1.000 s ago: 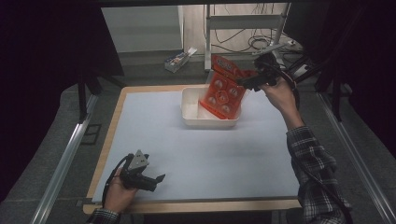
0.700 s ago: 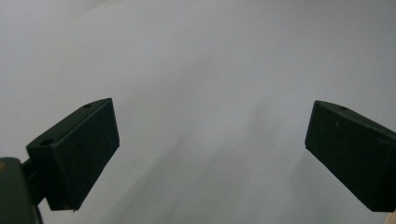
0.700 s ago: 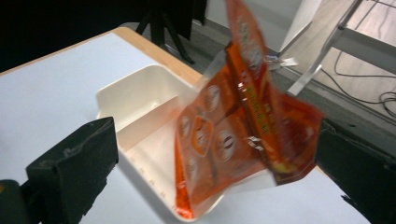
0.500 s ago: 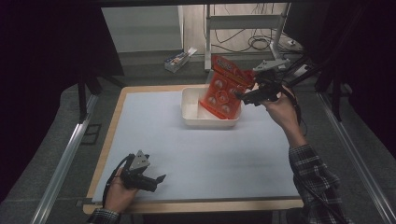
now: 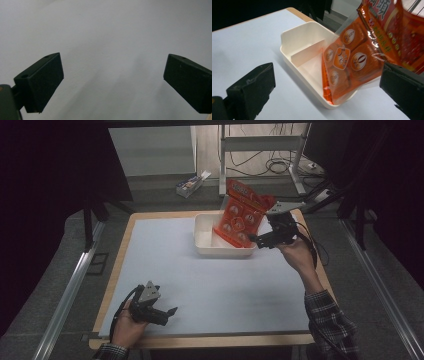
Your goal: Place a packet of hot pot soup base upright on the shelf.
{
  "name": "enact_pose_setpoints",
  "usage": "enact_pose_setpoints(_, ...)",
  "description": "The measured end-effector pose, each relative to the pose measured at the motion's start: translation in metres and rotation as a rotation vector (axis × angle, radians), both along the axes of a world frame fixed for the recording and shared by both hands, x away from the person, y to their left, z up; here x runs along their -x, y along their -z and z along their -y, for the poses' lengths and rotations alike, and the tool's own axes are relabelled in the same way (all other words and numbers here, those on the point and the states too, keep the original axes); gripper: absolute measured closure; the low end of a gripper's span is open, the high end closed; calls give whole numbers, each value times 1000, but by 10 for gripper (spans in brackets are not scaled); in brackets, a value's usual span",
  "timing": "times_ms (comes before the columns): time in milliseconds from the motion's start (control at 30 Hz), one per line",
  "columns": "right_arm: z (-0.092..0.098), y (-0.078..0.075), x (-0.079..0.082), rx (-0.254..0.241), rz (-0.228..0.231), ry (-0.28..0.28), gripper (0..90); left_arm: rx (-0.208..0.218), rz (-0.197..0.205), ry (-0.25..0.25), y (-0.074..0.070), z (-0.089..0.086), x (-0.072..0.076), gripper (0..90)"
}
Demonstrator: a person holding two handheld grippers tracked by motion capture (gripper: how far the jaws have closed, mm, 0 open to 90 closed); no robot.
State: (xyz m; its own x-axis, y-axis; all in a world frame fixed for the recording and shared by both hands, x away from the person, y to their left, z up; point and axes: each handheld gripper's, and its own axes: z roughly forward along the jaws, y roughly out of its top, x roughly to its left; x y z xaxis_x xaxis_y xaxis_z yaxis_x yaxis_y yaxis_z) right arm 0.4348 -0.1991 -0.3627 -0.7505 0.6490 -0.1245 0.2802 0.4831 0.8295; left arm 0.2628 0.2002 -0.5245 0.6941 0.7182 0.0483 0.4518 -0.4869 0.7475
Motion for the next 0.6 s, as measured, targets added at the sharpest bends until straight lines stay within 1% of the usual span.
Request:
enact_pose_setpoints(67, 1, 6, 3, -6, -4, 0, 0, -1, 0, 1, 0, 0, 0, 26)
enact_pose_setpoints(233, 5, 18, 10, -2, -5, 7, 0, -4, -1, 1, 0, 0, 0, 26)
enact_pose_setpoints(333, 9, 25, 15, -25, 0, 12, 0, -10, -1, 3, 0, 1, 0, 26)
enact_pose_setpoints(400, 9, 28, 16, -10, -3, 10, 0, -12, -1, 4, 0, 2, 0, 26)
enact_pose_setpoints(467, 10, 31, 19, -8, 3, 11, 0, -10, 0, 3, 0, 1, 0, 26)
enact_pose_setpoints(533, 10, 35, 22, -11, -6, -3, 0, -8, 2, 2, 0, 1, 0, 26)
enact_pose_setpoints(600, 10, 38, 26, 0, -3, -4, 0, -5, 1, 2, 0, 1, 1, 26)
